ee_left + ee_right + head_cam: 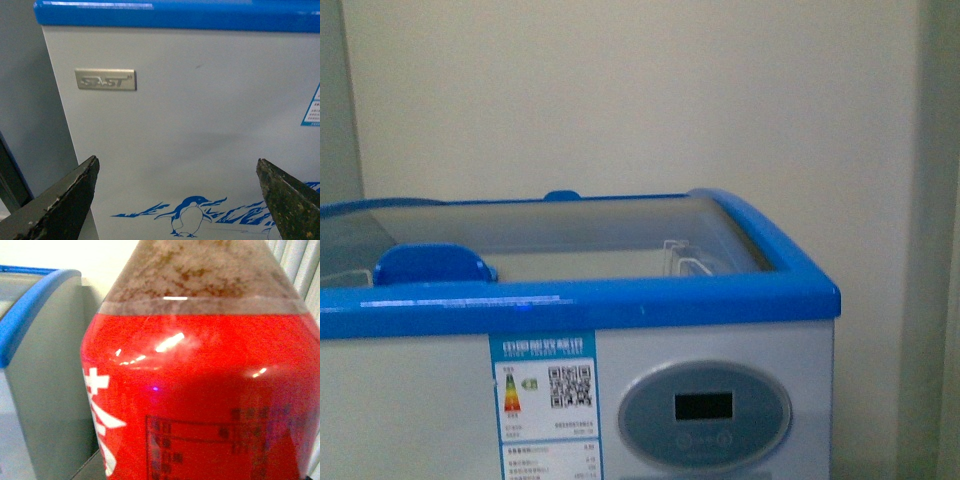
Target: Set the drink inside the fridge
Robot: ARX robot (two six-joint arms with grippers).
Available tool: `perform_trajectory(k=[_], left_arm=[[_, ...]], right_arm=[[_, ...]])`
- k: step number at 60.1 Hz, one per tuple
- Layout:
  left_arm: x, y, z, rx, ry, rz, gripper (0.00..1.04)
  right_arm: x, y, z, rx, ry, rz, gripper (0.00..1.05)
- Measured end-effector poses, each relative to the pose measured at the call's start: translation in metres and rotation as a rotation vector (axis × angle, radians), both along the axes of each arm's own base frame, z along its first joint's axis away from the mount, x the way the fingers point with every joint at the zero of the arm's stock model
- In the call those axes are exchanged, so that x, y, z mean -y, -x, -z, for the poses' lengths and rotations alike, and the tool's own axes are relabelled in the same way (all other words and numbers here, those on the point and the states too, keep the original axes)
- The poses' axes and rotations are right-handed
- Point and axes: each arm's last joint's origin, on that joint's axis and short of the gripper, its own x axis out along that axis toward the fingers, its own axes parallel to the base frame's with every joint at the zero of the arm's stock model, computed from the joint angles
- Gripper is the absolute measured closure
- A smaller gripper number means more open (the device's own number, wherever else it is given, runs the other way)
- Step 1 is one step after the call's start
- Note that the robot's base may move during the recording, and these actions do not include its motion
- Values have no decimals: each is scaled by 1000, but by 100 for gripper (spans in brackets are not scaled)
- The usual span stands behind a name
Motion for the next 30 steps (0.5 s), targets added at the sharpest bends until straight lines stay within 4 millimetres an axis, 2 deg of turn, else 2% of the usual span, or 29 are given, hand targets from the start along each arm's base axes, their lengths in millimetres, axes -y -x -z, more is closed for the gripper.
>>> perform_trajectory(k=[26, 30], left_arm=[[0, 0, 0, -1, 0, 0, 8], [0, -1, 0, -54, 40, 44, 8]], right_arm=[[0, 0, 0, 1, 0, 1, 68], [0, 0, 0, 1, 0, 2, 68]])
